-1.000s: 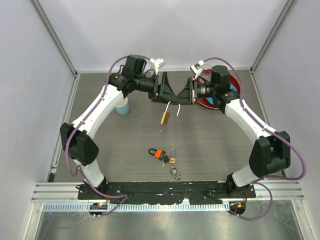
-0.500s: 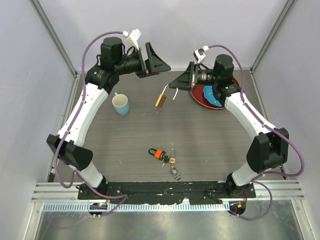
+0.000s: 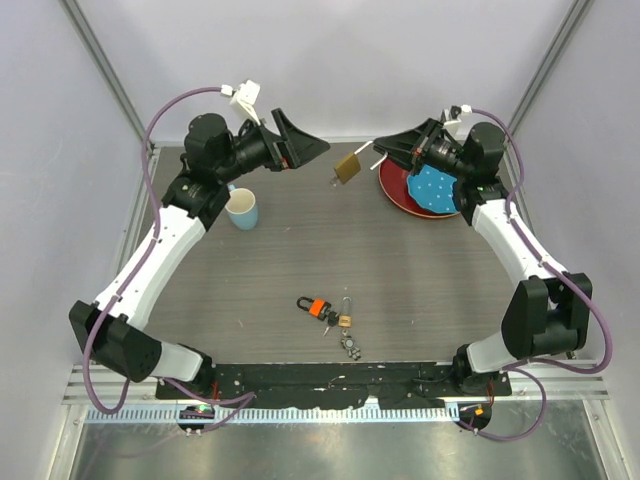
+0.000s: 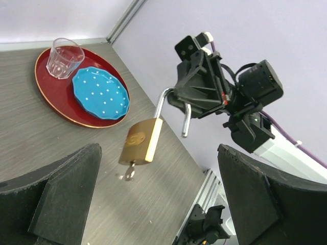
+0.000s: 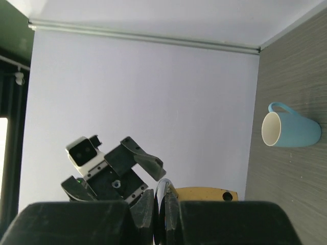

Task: Lock with the key
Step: Lock the lock.

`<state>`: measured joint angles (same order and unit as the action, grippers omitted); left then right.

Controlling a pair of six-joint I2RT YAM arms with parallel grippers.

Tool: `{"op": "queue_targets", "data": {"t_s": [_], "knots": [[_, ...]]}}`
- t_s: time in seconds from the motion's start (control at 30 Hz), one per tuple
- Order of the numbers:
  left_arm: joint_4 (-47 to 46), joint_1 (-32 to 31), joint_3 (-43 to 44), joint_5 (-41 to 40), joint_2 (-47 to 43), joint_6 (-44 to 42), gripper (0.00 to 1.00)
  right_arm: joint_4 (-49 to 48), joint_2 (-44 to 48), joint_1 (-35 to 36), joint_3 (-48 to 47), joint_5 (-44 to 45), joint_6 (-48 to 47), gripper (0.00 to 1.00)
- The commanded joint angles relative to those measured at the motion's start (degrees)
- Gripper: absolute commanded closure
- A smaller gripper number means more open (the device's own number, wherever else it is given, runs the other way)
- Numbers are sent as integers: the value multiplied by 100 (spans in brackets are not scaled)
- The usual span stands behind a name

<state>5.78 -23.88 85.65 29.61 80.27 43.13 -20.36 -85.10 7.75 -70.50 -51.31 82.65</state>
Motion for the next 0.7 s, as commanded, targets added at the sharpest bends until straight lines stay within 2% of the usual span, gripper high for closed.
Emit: {"op": "queue_targets", "data": {"t_s": [0.0, 0.17, 0.37, 0.53, 0.67], "knots": [[-1043, -81, -337, 10, -29, -86, 0, -909, 608, -54, 27, 288, 1025, 98], [-1676, -336, -593, -113, 181, -279, 0, -768, 793, -54, 159, 306, 1086, 98], [-1642, -670, -347, 89, 533, -596, 0, -812, 855, -72, 282, 306, 1192, 99], [-1852, -715, -425, 361, 762, -411, 17, -847, 802, -80, 239, 288, 1262, 98], [-2160, -750, -567, 379, 788, -297, 26, -926, 811, -107, 256, 279, 1315, 98]]}}
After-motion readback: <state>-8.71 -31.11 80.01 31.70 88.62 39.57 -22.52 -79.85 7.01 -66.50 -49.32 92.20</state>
